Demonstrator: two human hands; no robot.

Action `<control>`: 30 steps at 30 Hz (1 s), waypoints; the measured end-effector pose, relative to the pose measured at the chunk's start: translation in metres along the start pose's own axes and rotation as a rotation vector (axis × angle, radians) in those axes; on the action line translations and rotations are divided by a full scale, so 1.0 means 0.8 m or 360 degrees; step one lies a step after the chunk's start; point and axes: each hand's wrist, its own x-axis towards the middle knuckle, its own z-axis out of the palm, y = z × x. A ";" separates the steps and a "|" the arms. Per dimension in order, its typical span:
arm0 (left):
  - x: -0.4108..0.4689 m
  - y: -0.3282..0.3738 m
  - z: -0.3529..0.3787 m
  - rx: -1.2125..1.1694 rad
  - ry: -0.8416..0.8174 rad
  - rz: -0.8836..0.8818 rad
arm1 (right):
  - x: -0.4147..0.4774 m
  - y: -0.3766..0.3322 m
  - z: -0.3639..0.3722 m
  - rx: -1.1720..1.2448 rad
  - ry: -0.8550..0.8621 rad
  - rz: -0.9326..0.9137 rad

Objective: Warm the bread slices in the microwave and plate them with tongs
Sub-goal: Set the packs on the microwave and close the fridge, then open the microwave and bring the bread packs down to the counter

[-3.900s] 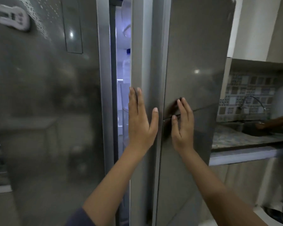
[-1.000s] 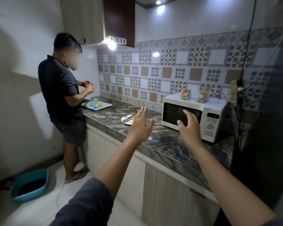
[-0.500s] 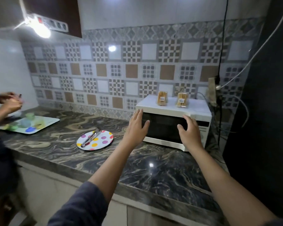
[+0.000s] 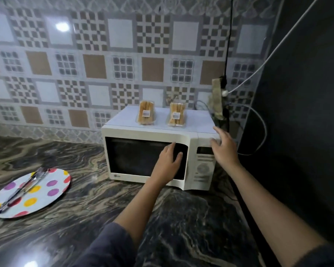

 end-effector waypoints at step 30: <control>0.042 -0.058 0.141 -0.0360 0.0166 -0.0268 | 0.063 0.086 0.070 -0.0358 0.0151 -0.0400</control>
